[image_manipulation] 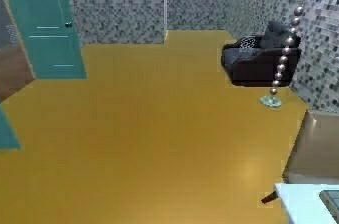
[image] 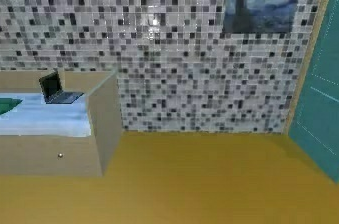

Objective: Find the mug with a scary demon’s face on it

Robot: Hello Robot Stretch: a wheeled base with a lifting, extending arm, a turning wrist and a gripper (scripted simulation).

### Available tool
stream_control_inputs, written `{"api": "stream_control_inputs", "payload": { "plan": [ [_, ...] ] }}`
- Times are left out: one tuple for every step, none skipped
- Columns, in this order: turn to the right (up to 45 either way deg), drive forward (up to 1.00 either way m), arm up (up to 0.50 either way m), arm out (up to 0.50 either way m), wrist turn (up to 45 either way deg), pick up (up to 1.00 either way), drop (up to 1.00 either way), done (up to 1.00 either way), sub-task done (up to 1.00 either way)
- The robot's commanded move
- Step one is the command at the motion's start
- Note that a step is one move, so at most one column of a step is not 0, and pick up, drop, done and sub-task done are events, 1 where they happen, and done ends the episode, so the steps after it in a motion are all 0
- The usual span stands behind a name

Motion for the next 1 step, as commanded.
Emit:
{"api": "stream_control_inputs", "payload": {
  "plan": [
    [0.0, 0.05, 0.00, 0.00, 0.0, 0.00, 0.00, 0.00, 0.00]
  ]
}}
